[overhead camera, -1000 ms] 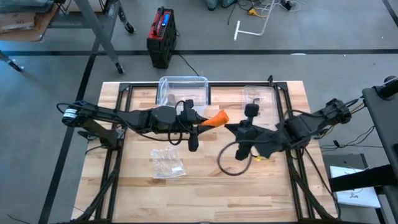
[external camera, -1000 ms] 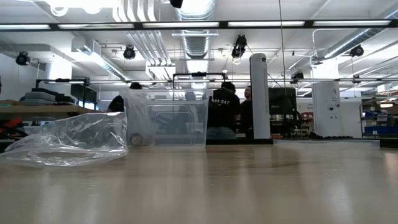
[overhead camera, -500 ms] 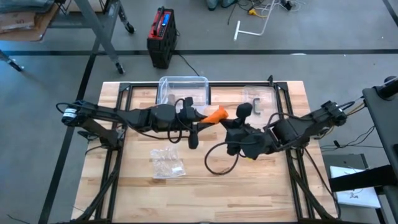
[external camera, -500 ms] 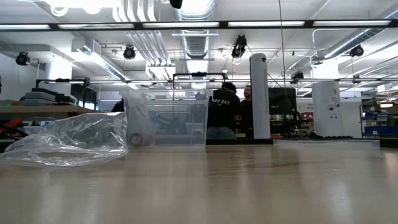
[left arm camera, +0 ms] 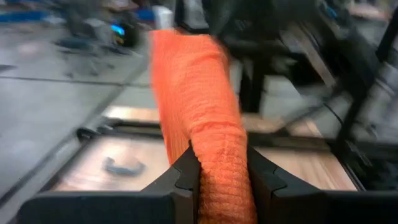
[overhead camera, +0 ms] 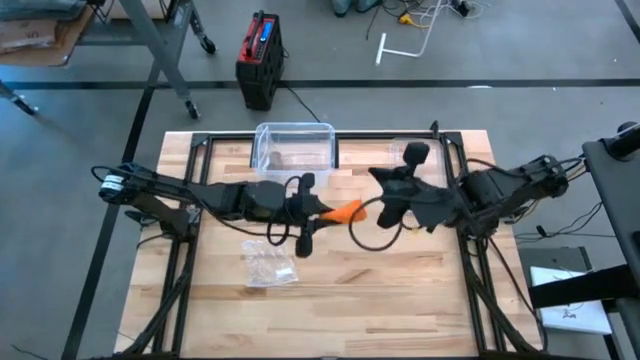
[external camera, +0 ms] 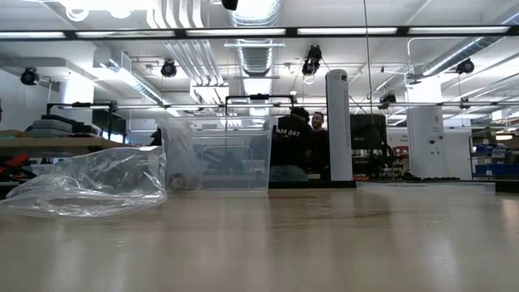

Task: Roll bandage
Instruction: Roll the orange bandage

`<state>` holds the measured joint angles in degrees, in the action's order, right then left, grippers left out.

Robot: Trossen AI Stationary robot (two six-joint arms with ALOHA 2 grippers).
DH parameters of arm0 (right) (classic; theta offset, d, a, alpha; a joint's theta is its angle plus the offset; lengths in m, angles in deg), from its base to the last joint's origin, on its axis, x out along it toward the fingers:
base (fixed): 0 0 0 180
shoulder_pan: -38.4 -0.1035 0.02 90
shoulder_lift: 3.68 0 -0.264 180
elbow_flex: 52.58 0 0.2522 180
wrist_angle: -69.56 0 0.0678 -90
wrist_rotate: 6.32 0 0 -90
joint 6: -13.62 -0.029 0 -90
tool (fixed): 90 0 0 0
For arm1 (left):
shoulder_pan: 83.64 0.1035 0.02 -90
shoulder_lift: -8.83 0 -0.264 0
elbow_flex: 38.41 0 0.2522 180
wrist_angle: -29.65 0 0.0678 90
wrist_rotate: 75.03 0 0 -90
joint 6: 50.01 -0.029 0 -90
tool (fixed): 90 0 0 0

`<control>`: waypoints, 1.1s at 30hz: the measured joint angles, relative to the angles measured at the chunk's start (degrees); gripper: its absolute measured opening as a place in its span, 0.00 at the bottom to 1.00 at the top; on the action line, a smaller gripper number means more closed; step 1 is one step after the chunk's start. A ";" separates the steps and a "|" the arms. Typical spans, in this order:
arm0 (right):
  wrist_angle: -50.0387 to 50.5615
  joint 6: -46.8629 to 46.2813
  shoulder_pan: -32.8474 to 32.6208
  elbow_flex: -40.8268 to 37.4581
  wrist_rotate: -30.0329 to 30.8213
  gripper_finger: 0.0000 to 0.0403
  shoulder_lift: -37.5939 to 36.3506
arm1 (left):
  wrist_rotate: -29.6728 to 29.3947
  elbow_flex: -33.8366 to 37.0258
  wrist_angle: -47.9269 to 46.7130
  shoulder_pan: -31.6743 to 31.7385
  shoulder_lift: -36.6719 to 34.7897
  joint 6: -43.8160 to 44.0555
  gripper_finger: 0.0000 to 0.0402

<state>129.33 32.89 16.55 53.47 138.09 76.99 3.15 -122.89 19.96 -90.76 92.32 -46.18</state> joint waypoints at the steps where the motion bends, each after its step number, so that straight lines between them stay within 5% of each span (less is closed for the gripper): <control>1: -0.03 -0.21 0.01 0.11 0.95 0.00 -0.61 | 1.72 0.15 -1.15 -0.05 -0.07 -0.78 0.15; 6: -0.08 -1.72 -0.09 0.34 0.89 0.00 -2.87 | 3.01 0.30 -4.26 -0.69 -0.07 -5.60 0.16; 12: -0.03 -5.51 -0.07 0.27 -15.15 0.08 -4.63 | 1.37 0.23 -7.54 -1.49 -0.22 -19.40 0.15; 20: -4.24 -5.79 -0.06 0.22 -26.98 0.30 -2.96 | -5.60 0.23 -9.87 -1.54 -0.49 -27.16 0.17; 26: -5.29 -4.95 1.23 0.20 -26.76 0.38 0.79 | -6.29 0.23 -9.84 -2.31 -0.62 -27.16 0.15; 33: -3.02 -7.15 2.89 0.20 -26.96 0.31 2.80 | -6.68 -1.69 -10.71 -4.93 -0.93 -26.96 0.17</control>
<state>126.32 25.74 19.44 53.67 111.12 79.80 -3.53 -124.58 9.25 -95.69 91.39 -73.14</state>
